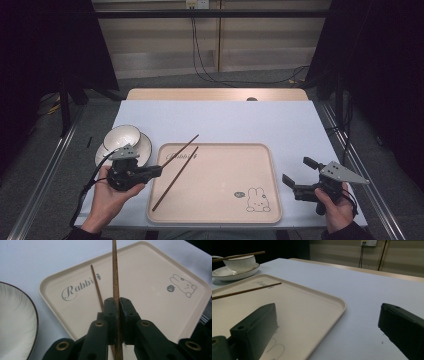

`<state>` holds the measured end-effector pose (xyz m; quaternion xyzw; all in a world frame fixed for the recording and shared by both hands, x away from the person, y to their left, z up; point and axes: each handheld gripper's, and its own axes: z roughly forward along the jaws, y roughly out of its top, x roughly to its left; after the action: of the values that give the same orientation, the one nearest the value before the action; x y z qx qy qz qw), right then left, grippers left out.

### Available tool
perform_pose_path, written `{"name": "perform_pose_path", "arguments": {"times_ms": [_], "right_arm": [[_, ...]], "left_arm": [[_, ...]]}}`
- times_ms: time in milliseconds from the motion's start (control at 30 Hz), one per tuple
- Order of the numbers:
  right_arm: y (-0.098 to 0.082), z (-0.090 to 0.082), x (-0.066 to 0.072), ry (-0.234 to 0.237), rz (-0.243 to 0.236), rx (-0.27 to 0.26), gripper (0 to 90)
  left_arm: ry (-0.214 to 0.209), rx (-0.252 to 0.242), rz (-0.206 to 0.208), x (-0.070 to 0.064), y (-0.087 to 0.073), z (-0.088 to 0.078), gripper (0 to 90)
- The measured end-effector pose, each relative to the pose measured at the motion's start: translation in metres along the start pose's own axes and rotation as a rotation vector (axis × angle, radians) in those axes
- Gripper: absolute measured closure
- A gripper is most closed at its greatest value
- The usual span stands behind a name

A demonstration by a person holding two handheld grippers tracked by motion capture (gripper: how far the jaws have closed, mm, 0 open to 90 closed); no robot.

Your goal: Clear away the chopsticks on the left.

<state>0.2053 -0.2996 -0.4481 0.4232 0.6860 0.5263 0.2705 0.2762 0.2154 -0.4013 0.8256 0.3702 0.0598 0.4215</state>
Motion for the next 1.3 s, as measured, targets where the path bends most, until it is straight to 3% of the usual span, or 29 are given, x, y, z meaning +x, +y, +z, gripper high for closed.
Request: {"name": "perform_pose_path", "arguments": {"times_ms": [167,233,400,467,633,933,967,1200,1300], "right_arm": [[0.0,0.0,0.0,0.002,-0.004,0.0,1.9],[0.0,0.0,0.0,0.002,-0.003,-0.002,2.0],[0.0,0.0,0.0,0.003,-0.005,0.0,2.0],[0.0,0.0,0.0,0.005,-0.007,0.002,2.0],[0.0,0.0,0.0,0.002,-0.007,0.0,2.0],[0.0,0.0,0.0,0.0,-0.007,0.002,2.0],[0.0,0.0,0.0,0.001,-0.007,0.002,2.0],[0.0,0.0,0.0,-0.003,-0.007,0.002,2.1],[0.0,0.0,0.0,0.001,-0.007,0.002,2.1]], "left_arm": [[0.02,0.01,-0.048,-0.005,-0.002,0.014,84.4],[0.022,0.02,-0.043,-0.007,-0.003,0.017,84.4],[0.025,0.054,-0.078,-0.015,-0.011,0.033,84.4],[0.033,0.066,-0.084,-0.015,-0.013,0.037,84.4],[0.05,0.084,-0.145,-0.016,-0.016,0.05,84.4],[0.072,0.146,-0.178,-0.014,-0.017,0.065,84.4],[0.075,0.14,-0.198,-0.015,-0.018,0.068,84.4],[0.1,0.166,-0.196,-0.013,-0.019,0.072,84.3],[0.092,0.179,-0.187,-0.016,-0.022,0.077,84.2]]}}
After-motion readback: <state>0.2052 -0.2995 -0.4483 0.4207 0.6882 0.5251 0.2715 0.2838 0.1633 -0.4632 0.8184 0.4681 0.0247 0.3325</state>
